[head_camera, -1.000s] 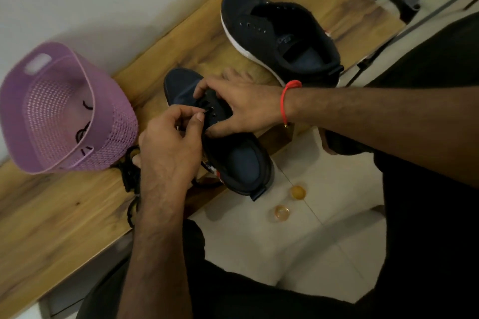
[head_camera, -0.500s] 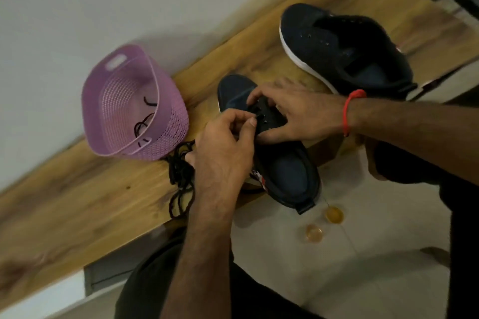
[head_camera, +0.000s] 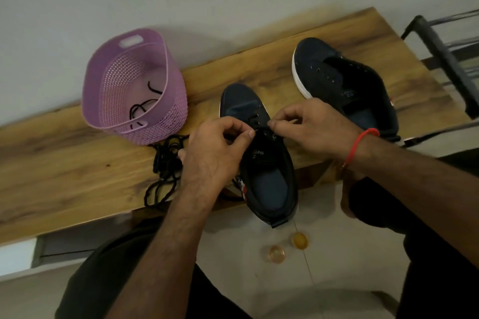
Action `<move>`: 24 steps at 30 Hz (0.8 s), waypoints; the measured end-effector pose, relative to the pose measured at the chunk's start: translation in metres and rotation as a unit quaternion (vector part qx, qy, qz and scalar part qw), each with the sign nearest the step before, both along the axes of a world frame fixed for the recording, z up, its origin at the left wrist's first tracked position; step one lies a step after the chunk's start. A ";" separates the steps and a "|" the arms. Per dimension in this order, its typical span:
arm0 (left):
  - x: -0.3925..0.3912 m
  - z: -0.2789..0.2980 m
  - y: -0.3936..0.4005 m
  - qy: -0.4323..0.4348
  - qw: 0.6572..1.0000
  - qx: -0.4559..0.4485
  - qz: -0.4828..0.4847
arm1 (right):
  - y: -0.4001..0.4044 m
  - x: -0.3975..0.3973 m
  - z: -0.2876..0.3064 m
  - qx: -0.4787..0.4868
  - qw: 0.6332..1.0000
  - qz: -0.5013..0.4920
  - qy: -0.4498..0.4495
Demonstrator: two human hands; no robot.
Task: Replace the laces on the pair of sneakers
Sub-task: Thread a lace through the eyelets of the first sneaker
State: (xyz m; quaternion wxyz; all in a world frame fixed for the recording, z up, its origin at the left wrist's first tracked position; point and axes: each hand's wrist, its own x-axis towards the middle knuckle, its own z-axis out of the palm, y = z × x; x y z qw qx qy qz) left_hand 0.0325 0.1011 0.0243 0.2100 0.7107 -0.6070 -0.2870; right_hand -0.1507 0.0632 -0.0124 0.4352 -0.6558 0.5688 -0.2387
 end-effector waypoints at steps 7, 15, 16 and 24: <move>-0.006 -0.007 -0.003 -0.055 0.998 -0.004 -0.007 | -0.005 -0.001 -0.011 0.090 0.989 -0.031 -0.109; -0.009 -0.014 -0.006 -0.030 0.999 -0.014 -0.005 | -0.001 -0.001 -0.004 0.087 0.984 -0.029 -0.155; -0.009 -0.014 -0.006 -0.015 1.000 -0.015 0.000 | 0.000 -0.001 -0.004 0.091 0.981 -0.028 -0.166; -0.002 -0.012 -0.007 0.032 0.999 0.017 -0.002 | 0.001 0.002 -0.002 0.055 0.996 -0.001 -0.064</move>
